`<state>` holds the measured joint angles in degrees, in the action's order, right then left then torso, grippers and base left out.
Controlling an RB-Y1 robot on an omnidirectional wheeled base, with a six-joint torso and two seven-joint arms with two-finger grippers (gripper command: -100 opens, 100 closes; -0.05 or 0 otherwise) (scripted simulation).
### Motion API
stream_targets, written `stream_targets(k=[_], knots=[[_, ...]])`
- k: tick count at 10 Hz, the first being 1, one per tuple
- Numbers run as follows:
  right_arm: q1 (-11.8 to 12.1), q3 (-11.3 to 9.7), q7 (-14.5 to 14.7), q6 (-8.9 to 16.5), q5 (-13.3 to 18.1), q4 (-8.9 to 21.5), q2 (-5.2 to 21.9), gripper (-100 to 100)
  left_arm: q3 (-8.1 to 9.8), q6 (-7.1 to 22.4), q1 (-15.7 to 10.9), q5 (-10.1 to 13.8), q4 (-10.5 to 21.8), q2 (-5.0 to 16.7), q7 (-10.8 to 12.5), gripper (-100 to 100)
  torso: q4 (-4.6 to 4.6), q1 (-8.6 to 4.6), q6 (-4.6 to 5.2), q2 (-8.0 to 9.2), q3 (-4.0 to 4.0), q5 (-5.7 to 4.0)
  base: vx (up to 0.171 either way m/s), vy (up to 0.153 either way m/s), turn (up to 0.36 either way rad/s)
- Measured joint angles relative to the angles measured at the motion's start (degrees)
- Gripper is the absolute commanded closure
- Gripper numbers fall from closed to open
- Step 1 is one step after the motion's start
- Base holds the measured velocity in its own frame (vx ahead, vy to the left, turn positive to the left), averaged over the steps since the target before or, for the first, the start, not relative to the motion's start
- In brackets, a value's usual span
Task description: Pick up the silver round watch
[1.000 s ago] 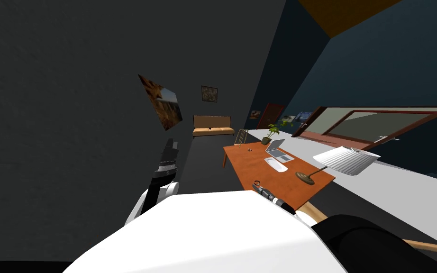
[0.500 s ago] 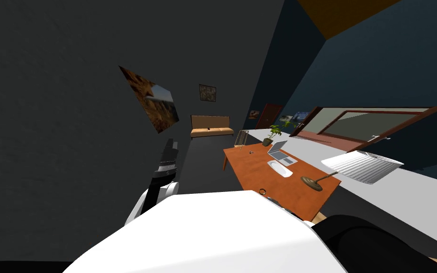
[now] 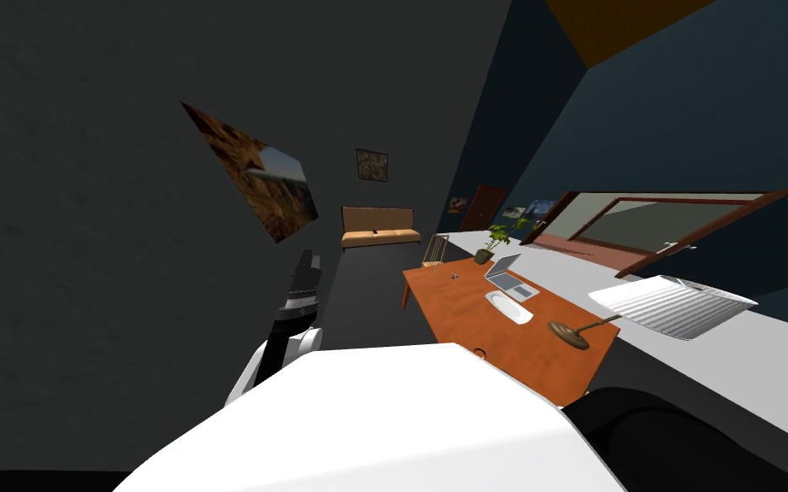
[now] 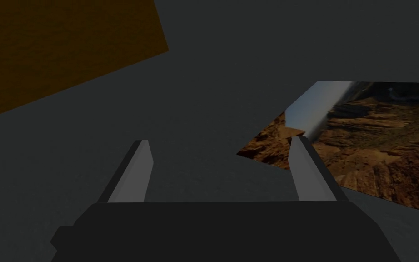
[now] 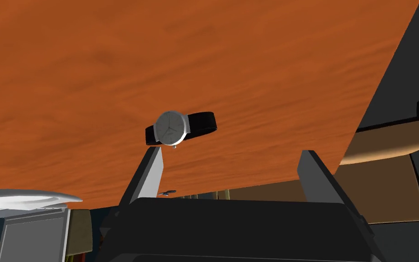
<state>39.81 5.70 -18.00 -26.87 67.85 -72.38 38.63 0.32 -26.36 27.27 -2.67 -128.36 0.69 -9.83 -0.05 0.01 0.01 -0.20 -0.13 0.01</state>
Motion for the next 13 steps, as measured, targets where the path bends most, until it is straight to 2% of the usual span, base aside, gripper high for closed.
stream_targets(k=[1, 3, 4, 5, 6, 7, 10, 11, 13], knots=[[-0.01, 0.20, 0.51, -0.08, 0.78, 2.06, 0.46, -100, 0.00, 0.00, 0.01, 0.00, 0.00, 0.00, 0.00, 0, -0.05, 0.01, -0.01, -0.29, -0.15, 0.01, 0.229, 0.021, -0.078], [1.09, -0.70, 0.03, 1.57, 3.22, 3.40, 1.22, -100, 0.00, 0.00, 0.01, 0.00, 0.00, 0.00, 0.00, 0, -0.12, -0.02, -0.03, -0.54, -0.32, 0.00, 0.220, 0.014, -0.072], [1.65, -0.43, 0.41, 1.77, 3.93, 4.90, 1.62, -100, 0.00, 0.00, 0.02, 0.00, 0.00, 0.00, 0.00, 0, -0.13, -0.05, -0.02, -0.58, -0.33, 0.00, 0.170, 0.019, -0.044], [2.05, -1.10, 0.03, 2.61, 5.05, 5.14, 1.86, -100, 0.00, 0.00, 0.01, 0.00, 0.00, 0.00, 0.00, 0, -0.10, -0.03, -0.04, -0.44, -0.26, -0.01, 0.062, 0.012, -0.005], [2.07, -1.21, -0.17, 2.89, 5.19, 5.12, 1.87, 0, 0.00, 0.00, 0.00, 0.00, 0.00, 0.00, 0.00, 0, -0.04, -0.06, -0.04, -0.12, -0.09, 0.00, 0.014, 0.002, 0.002], [2.06, -1.20, -0.15, 2.86, 5.17, 5.11, 1.87, -100, 0.00, 0.00, -0.01, 0.00, 0.00, 0.00, 0.00, 0, 0.01, -0.09, -0.03, 0.10, 0.05, -0.01, -0.007, -0.014, 0.114], [-0.89, -2.52, 2.13, 4.31, 3.36, 9.03, 0.03, -100, 0.00, 0.00, -0.02, 0.00, 0.00, 0.01, 0.00, 0, 0.08, -0.25, -0.04, 0.37, 0.21, -0.06, -0.026, -0.028, 0.088], [-0.99, -2.60, 2.26, 4.48, 3.29, 9.16, -0.02, 100, 0.00, 0.00, -0.01, 0.00, 0.00, 0.00, 0.00, 0, 0.07, -0.19, -0.01, 0.34, 0.19, -0.04, -0.003, -0.007, -0.010], [-0.96, -2.52, 2.23, 4.47, 3.27, 9.11, 0.04, 100, 0.00, 0.00, -0.01, 0.00, 0.00, 0.00, 0.00, 0, 0.05, -0.24, -0.06, 0.25, 0.14, -0.17, 0.000, 0.000, 0.000]])
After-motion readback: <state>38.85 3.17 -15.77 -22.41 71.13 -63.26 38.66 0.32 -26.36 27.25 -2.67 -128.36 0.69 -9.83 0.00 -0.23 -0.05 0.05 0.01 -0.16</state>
